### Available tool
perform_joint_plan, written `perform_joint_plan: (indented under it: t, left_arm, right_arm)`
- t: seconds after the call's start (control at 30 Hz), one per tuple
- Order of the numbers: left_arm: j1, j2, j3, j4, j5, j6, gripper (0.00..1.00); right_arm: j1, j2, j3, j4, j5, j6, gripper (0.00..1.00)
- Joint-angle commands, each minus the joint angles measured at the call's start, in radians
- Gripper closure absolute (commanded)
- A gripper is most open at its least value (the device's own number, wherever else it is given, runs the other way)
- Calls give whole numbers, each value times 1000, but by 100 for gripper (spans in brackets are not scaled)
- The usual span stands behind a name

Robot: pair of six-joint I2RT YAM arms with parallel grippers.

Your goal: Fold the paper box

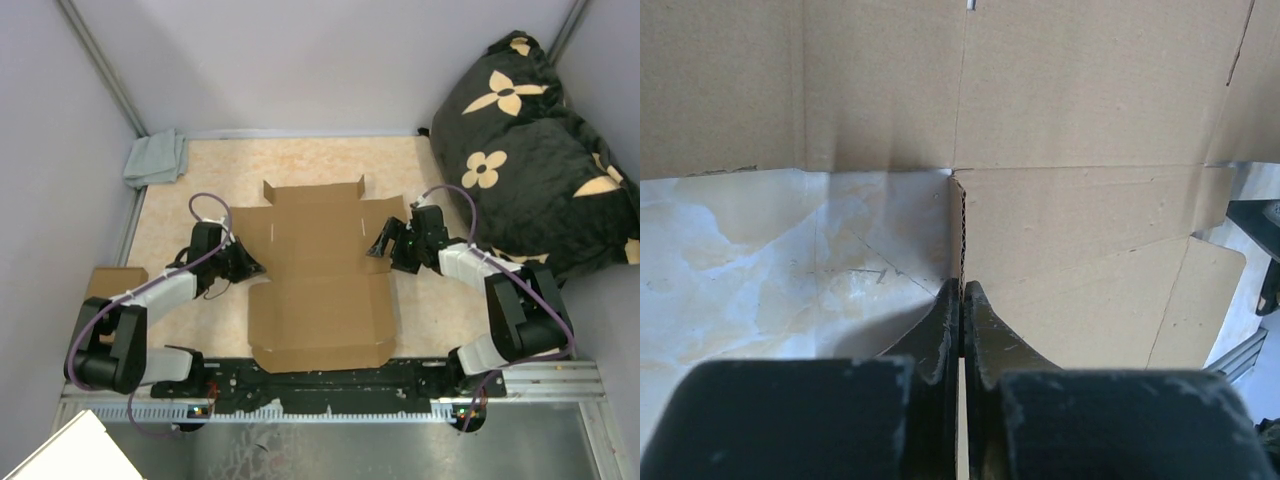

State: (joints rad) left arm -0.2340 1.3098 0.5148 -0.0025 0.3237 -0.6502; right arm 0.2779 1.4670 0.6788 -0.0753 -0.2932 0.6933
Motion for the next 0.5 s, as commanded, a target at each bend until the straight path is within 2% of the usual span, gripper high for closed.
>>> perform_joint_plan:
  t: [0.0, 0.2, 0.47]
  left_arm:
    - [-5, 11, 28, 28, 20, 12, 100]
    - [-6, 16, 34, 28, 29, 15, 100]
    - [-20, 25, 72, 17, 55, 23, 100]
  right_arm:
    - [36, -65, 80, 2, 1, -27, 19]
    - [61, -82, 117, -18, -1, -35, 22]
    - [104, -17, 148, 11, -30, -44, 24]
